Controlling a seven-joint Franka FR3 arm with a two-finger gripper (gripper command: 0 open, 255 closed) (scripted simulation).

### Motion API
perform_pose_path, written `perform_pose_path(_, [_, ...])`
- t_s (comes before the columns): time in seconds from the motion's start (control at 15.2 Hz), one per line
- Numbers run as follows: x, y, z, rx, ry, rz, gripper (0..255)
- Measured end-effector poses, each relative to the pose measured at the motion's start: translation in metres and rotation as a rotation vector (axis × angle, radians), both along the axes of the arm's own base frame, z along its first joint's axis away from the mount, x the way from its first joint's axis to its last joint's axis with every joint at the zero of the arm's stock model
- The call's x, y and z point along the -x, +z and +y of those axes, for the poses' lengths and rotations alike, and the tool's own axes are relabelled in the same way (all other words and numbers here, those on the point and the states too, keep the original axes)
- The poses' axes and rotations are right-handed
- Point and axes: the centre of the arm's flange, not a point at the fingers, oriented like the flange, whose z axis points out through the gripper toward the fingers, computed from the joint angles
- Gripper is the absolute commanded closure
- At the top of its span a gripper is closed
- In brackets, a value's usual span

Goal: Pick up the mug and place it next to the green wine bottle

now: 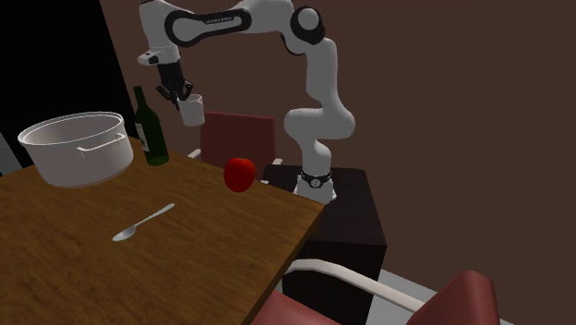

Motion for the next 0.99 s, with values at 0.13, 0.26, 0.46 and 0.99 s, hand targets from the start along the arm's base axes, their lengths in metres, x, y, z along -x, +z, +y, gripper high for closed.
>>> perform_pose_path(0.13, [0.0, -0.012, 0.0, 0.0, 0.0, 0.0, 255])
perform_pose_path(0.26, [0.0, -0.021, 0.0, 0.0, 0.0, 0.0, 255])
perform_pose_path(0.46, [0.0, -0.037, -0.001, 0.0, 0.0, 0.0, 255])
perform_pose_path(0.99, [0.001, -0.079, -0.001, 0.0, 0.0, 0.0, 255])
